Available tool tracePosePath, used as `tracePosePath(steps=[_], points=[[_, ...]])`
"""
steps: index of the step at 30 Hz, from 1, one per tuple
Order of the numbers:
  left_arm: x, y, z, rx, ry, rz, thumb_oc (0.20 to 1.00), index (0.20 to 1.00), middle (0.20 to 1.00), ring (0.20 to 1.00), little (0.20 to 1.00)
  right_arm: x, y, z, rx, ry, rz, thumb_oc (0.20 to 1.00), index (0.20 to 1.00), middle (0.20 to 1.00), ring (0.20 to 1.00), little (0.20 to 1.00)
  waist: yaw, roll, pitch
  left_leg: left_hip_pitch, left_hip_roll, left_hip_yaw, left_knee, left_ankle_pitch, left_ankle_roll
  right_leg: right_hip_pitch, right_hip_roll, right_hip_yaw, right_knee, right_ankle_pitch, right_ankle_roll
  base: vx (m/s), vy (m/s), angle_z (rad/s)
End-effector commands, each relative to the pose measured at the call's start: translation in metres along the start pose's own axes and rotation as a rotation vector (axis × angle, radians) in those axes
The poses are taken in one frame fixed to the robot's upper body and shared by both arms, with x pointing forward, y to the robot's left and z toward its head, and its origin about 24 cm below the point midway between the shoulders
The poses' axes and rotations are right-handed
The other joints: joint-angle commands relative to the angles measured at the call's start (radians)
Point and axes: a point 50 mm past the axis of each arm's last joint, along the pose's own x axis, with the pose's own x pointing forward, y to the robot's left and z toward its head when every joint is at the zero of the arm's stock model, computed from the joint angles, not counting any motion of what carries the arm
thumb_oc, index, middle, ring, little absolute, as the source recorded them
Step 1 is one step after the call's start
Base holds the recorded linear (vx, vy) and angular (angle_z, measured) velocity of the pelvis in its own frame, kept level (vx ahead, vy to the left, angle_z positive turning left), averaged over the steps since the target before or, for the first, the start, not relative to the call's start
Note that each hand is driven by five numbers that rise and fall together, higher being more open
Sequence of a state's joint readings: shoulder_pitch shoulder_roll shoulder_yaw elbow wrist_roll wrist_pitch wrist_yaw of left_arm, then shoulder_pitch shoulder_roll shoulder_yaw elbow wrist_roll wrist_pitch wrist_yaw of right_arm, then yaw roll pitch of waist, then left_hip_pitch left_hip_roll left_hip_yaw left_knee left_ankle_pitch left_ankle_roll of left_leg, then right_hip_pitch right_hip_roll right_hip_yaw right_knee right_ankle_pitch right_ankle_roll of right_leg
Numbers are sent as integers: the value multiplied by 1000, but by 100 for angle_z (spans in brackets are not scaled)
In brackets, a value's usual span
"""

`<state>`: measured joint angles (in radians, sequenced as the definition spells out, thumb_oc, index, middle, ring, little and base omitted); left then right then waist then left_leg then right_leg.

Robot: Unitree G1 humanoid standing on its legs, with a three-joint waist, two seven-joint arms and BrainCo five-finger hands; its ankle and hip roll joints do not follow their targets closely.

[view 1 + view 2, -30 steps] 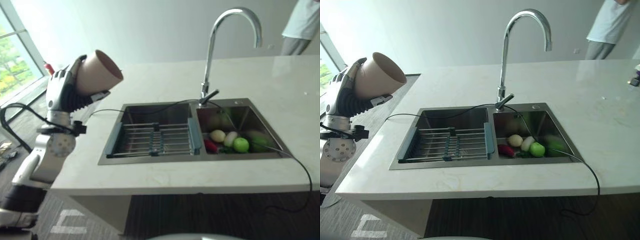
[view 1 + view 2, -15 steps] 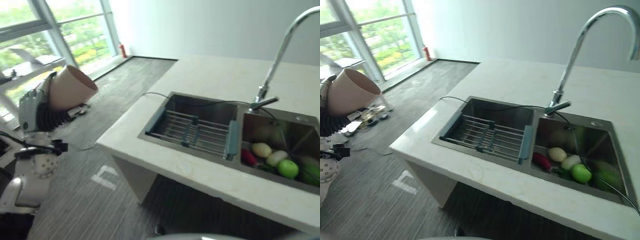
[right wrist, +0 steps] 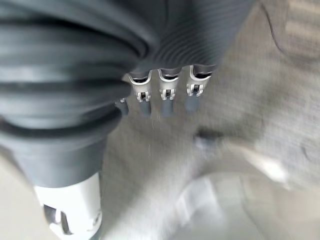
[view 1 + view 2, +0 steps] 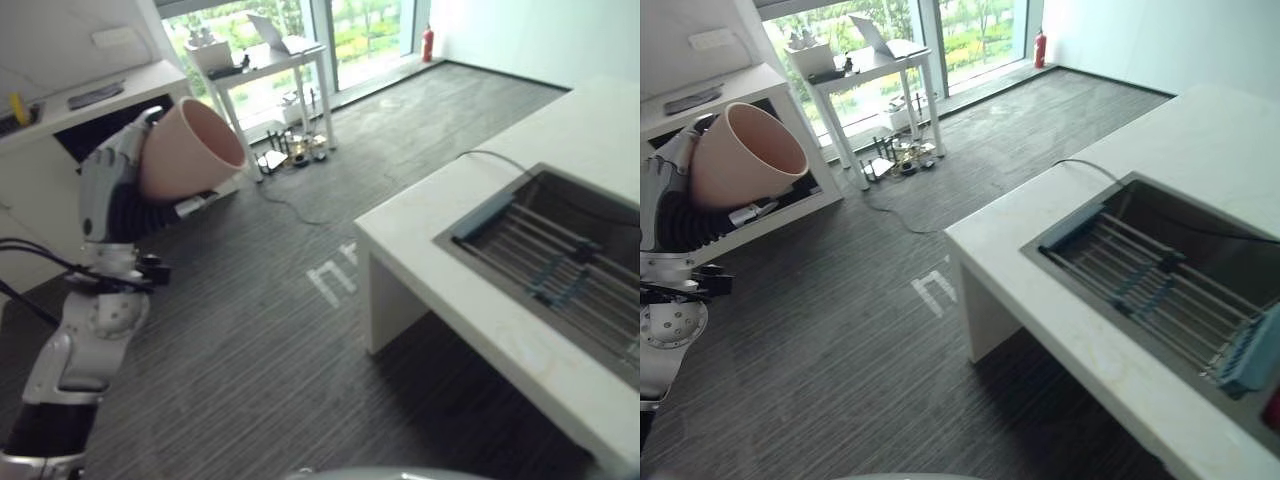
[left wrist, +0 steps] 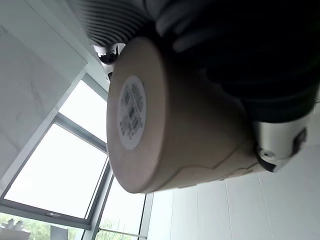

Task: Place the dishes in the dishwasher.

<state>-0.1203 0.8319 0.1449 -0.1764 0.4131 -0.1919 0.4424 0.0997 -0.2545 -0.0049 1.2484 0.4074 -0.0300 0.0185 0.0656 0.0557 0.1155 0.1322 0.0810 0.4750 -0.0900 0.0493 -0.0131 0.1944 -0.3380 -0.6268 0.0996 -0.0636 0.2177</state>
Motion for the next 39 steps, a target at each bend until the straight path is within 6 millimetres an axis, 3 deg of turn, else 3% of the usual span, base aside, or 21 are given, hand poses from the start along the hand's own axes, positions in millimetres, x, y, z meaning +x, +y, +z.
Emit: tracePosePath(steps=[1,6,9,13,16,24,26,31,39], points=[[20,28,5,43,-78,61,200,200,200,200,200,1,8,7,58,-48,30,1000,1000,1000,1000,1000,47,-8,-43,52,-15,-79,3,-87,-45,-77,7,26,-41,166,19,-89,295,62],[20,22,6,33,-90,57,200,200,200,200,200,1,21,15,53,-78,123,1000,1000,1000,1000,1000,34,-14,-34,41,-68,-154,3,-117,10,-141,0,167,83,155,28,-66,235,64],[19,8,13,5,-120,41,200,200,200,200,200,0,28,22,4,-117,170,1000,1000,1000,1000,1000,4,-31,-16,14,-72,-233,34,-96,31,-129,101,335,37,75,-18,16,38,126],[27,5,19,-19,-128,12,200,200,200,200,200,-1,30,22,2,-113,228,1000,1000,1000,1000,1000,-10,-48,-24,-5,-77,-303,61,-104,27,-106,140,430,-8,54,-35,111,-30,111],[29,5,21,-15,-118,0,200,200,200,200,200,-2,34,23,-107,-110,266,1000,1000,1000,1000,1000,12,-61,-35,-2,-62,-308,49,-93,7,-73,151,398,-44,37,-49,116,-102,67],[24,16,21,5,-99,0,200,200,200,200,200,-1,40,30,-181,-102,276,1000,1000,1000,1000,1000,52,-65,-35,-4,-25,-342,20,-57,-38,-45,190,354,-94,36,-64,80,-117,40],[24,17,22,0,-105,-1,200,200,200,200,200,-1,39,30,-176,-92,260,1000,1000,1000,1000,1000,52,-63,-33,-10,-9,-322,20,-47,-52,-44,191,328,-95,35,-66,-15,-32,58],[25,12,33,-34,-163,-17,200,200,200,200,200,0,25,20,-76,-65,196,1000,1000,1000,1000,1000,22,-43,-35,-12,46,-177,3,-9,-88,-31,173,224,-106,50,-59,-42,73,53],[25,9,28,-43,-139,-37,200,200,200,200,200,-1,17,6,-97,-34,184,1000,1000,1000,1000,1000,7,-28,-40,-6,30,-152,3,-15,-84,-15,128,186,-109,67,-36,-7,146,61]])
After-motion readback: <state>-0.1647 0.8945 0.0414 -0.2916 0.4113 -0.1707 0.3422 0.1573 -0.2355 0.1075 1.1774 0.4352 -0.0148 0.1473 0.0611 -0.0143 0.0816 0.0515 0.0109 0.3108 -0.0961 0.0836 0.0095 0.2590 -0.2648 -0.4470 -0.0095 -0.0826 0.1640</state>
